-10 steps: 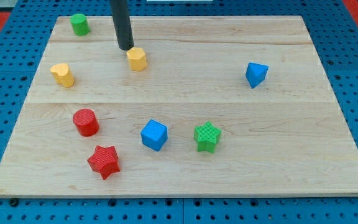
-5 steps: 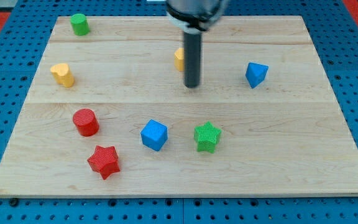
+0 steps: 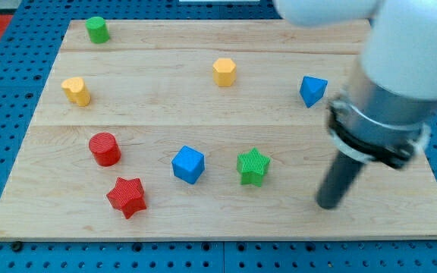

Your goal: Place the green star to the top center

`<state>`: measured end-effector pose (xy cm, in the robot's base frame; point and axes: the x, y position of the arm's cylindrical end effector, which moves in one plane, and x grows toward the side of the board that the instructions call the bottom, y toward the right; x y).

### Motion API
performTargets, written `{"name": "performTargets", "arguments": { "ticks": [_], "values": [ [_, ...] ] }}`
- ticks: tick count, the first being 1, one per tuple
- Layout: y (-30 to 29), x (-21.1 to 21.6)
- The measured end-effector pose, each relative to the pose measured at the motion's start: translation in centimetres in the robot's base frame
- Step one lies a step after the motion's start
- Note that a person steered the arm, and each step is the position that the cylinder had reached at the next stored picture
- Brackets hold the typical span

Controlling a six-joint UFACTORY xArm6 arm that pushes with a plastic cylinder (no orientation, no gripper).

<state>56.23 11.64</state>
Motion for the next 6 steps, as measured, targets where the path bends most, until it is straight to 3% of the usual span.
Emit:
{"name": "performTargets", "arguments": {
  "ticks": [2,3,6],
  "values": [
    [-4.7,-1.4],
    [-10.8,-3.0],
    [-12.8,-6.5]
  ]
}}
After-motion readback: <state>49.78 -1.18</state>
